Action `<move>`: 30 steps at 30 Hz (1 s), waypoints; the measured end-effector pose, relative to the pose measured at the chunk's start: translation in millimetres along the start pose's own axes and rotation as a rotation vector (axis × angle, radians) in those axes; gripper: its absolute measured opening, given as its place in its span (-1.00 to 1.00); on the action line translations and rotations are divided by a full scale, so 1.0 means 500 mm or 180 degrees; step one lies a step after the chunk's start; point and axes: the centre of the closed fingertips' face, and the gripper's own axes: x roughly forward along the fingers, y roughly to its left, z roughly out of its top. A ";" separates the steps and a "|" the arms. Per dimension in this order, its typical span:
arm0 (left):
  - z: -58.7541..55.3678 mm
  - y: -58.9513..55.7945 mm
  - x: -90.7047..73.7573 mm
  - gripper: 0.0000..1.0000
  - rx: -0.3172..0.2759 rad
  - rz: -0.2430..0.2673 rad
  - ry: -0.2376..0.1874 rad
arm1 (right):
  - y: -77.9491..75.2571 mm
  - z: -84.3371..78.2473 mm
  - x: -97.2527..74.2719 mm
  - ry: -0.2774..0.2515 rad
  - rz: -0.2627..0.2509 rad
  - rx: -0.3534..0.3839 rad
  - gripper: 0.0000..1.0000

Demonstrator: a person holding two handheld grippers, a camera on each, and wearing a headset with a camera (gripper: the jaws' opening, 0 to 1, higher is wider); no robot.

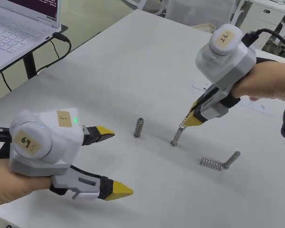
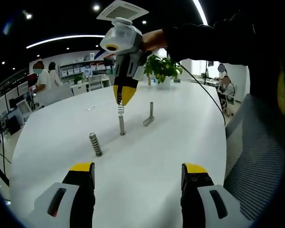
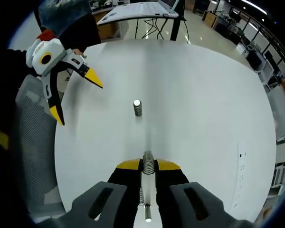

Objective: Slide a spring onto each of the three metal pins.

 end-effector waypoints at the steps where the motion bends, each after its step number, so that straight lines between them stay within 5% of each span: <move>1: 0.000 0.001 0.000 0.42 0.0003 0.0006 0.0000 | -0.001 -0.002 0.001 0.0015 -0.0001 -0.0004 -0.84; 30: -0.005 0.002 0.007 0.34 -0.0024 -0.0016 0.0016 | -0.005 -0.012 0.044 0.0119 0.0084 0.0020 -0.84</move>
